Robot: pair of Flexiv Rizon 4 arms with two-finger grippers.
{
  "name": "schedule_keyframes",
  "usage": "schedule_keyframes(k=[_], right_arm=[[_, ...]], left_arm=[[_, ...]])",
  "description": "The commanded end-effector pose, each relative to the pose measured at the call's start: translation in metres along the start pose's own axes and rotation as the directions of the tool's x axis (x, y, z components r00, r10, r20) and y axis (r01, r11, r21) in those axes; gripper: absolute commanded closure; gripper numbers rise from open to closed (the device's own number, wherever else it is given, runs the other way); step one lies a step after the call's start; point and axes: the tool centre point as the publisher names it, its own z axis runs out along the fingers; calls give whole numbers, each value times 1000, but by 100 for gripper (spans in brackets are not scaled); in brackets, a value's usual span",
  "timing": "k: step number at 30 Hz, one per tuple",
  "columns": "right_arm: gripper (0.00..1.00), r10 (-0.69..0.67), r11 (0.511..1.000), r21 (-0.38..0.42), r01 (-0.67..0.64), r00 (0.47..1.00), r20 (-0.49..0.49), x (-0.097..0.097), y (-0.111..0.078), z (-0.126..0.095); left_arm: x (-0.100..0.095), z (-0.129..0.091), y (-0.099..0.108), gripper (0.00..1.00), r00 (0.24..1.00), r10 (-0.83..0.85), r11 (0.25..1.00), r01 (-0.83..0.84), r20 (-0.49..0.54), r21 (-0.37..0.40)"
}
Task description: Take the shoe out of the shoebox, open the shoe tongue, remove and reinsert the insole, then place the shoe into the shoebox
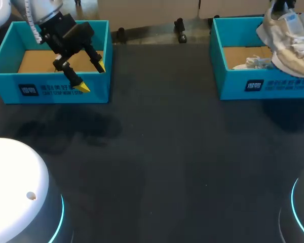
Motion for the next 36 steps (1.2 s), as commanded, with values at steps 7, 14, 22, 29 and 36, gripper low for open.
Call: schedule_keyframes(k=[7, 14, 22, 29, 36], right_arm=[[100, -2, 1000, 3, 2, 1000, 3, 1, 1, -2], [100, -6, 1000, 10, 6, 1000, -5, -1, -2, 1], [100, -6, 999, 45, 8, 999, -48, -20, -39, 17], [100, 82, 995, 62, -79, 996, -43, -36, -75, 27], [100, 290, 953, 92, -290, 957, 11, -48, -101, 30]], left_arm=[[1, 0, 0, 0, 1000, 0, 1000, 0, 1, -3], [1, 0, 0, 0, 1000, 0, 1000, 0, 1, -3], [1, 0, 0, 0, 1000, 0, 1000, 0, 1, -3], [1, 0, 0, 0, 1000, 0, 1000, 0, 1, -3], [1, 0, 0, 0, 1000, 0, 1000, 0, 1, -3]])
